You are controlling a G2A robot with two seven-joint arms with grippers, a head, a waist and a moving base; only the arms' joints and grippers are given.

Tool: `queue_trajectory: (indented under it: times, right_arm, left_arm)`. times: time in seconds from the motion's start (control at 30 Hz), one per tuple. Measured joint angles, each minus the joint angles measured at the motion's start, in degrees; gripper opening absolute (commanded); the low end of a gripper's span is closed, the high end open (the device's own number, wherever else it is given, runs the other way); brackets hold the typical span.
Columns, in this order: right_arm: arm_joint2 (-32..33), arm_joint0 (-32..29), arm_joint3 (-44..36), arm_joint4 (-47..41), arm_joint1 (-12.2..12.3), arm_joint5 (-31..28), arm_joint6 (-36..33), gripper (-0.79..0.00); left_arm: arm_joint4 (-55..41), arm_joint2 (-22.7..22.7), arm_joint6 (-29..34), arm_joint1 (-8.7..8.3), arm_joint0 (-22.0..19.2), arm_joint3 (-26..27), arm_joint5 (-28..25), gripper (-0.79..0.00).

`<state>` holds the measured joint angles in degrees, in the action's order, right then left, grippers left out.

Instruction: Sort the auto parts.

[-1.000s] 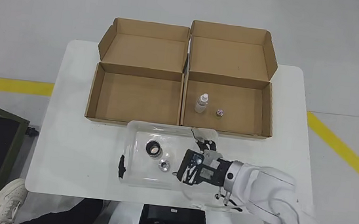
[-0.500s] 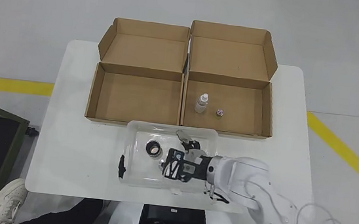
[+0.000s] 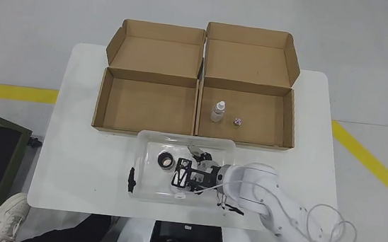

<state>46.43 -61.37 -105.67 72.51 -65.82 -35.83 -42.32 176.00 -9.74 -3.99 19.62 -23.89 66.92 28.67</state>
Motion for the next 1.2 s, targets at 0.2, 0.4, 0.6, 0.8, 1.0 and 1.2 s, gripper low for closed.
queue_trajectory:
  times: [0.2, 0.4, 0.6, 0.8, 1.0, 1.2]
  right_arm:
    - [-1.4, 1.4, 1.7, -0.6, -0.5, -0.4, -1.8, -0.126]
    - [-3.4, 2.9, 3.5, -1.3, -1.2, -0.8, -2.9, -0.194]
    - [-5.2, 4.0, 5.1, -1.4, -1.8, -0.7, -3.2, -0.317]
    - [-6.9, 4.9, 6.4, -1.4, -2.5, -1.1, -3.5, -0.385]
    - [-8.5, 5.6, 7.0, -1.0, -3.0, -1.7, -3.9, -0.413]
    - [-9.4, 6.4, 8.0, -1.3, -3.5, -1.9, -4.0, -0.489]
  left_arm:
    - [0.0, 0.0, 0.0, 0.00, 0.0, 0.0, 0.0, 0.000]
    - [0.0, 0.0, 0.0, 0.00, 0.0, 0.0, 0.0, 0.000]
    - [0.0, 0.0, 0.0, 0.00, 0.0, 0.0, 0.0, 0.000]
    - [0.0, 0.0, 0.0, 0.00, 0.0, 0.0, 0.0, 0.000]
    - [0.0, 0.0, 0.0, 0.00, 0.0, 0.0, 0.0, 0.000]
    - [0.0, 0.0, 0.0, 0.00, 0.0, 0.0, 0.0, 0.000]
